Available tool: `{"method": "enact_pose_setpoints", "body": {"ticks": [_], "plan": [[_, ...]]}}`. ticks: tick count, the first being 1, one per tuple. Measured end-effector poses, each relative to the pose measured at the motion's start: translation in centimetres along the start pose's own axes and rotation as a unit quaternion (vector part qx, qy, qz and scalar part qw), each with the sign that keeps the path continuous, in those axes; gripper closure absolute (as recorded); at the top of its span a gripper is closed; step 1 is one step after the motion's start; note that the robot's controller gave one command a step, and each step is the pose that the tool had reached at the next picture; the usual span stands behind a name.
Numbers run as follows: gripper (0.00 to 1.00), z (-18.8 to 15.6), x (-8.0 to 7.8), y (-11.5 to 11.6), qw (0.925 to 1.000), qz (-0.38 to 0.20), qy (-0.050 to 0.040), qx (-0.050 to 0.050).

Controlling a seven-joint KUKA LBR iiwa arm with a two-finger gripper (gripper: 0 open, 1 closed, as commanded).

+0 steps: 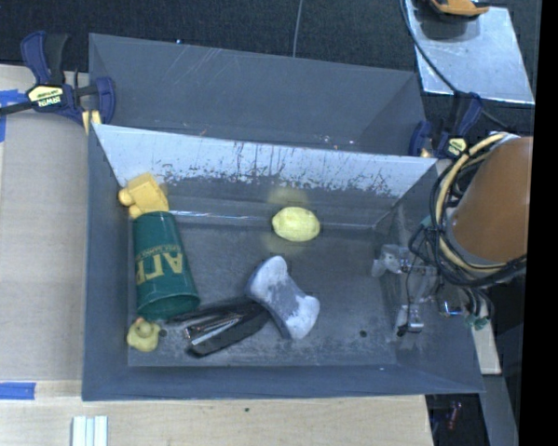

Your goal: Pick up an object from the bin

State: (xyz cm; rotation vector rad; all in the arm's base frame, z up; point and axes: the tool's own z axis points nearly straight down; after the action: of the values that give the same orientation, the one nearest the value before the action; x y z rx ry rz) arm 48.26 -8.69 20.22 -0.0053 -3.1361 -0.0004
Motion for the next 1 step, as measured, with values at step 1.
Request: {"method": "enact_pose_setpoints", "body": {"ticks": [1], "plan": [[0.0, -0.42, -0.19, 0.04, 1.0, -0.001, -0.0045, 0.001]]}}
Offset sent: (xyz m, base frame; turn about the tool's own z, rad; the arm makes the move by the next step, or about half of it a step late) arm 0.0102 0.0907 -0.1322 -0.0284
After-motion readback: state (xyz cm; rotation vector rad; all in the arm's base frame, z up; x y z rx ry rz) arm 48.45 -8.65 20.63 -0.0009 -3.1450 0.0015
